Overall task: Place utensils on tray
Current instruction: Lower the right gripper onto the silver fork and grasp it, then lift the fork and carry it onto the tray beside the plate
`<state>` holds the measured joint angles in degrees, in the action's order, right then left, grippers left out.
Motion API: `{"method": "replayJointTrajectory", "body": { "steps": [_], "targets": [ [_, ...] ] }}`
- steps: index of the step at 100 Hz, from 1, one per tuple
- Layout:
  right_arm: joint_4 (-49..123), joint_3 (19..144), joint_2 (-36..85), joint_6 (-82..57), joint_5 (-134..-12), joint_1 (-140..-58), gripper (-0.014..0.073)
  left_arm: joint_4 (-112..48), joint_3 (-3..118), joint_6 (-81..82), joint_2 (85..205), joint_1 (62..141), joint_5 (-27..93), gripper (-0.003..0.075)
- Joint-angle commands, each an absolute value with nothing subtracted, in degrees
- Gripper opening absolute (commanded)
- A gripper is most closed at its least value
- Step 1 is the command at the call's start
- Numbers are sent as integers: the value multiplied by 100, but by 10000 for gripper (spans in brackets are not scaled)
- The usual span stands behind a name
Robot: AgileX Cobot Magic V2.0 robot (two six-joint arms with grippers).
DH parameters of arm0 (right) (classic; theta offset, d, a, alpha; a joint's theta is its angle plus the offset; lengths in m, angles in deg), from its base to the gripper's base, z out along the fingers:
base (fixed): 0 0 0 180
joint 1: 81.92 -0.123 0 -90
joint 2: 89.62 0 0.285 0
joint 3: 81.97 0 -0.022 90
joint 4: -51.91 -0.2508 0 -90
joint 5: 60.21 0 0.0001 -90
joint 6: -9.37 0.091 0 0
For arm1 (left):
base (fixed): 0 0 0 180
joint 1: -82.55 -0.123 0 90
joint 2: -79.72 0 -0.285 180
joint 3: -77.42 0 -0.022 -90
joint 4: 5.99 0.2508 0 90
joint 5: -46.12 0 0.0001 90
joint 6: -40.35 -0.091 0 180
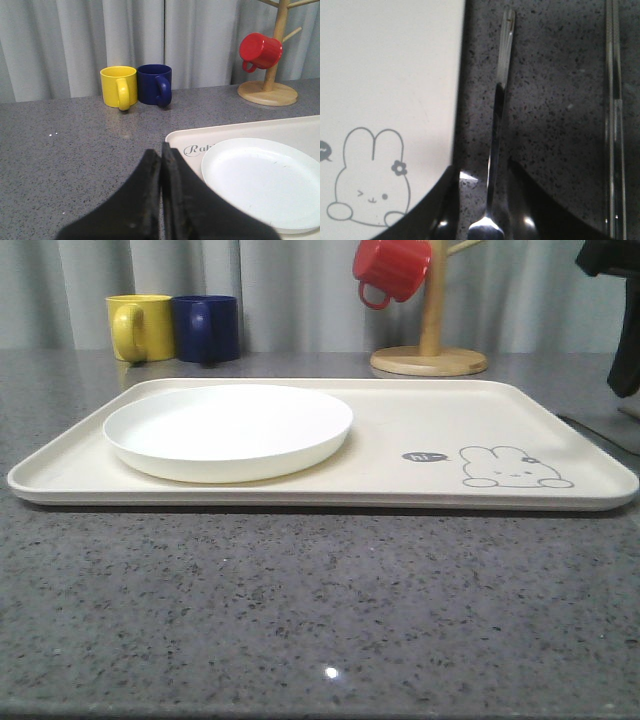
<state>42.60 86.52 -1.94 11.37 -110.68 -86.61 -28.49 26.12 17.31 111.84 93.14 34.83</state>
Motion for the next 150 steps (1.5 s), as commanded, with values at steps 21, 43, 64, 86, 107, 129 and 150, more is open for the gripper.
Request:
{"method": "replayJointTrajectory", "body": {
  "steps": [21,43,64,86,107,129,150],
  "targets": [
    [4290,8858,-391,1079,-10709,-8662,260,-2886,2778,1782,11215,9347,3882,-18],
    [4290,8858,-628,1079,-10677,-8662,260,-2886,2778,1782,11215,9347,3882,-18],
    [4290,8858,-738,1079,-10677,-8662,260,-2886,2778,1782,11215,9347,3882,-18],
    [4290,8858,-738,1079,-10756,-8662,148,-2886,2778,1782,11215,9347,3882,-18],
    [4290,8858,-730,1156,-10835,-8662,-74,-2886,2778,1782,11215,9347,3882,-18],
    [4290,8878,-507,1414,-10871,-8662,-62,-2886,2778,1782,11215,9347,3882,-18],
    [4290,8878,48,1985,-10830,-8763,-62,-2886,2778,1782,11215,9347,3882,-18]
  ]
}}
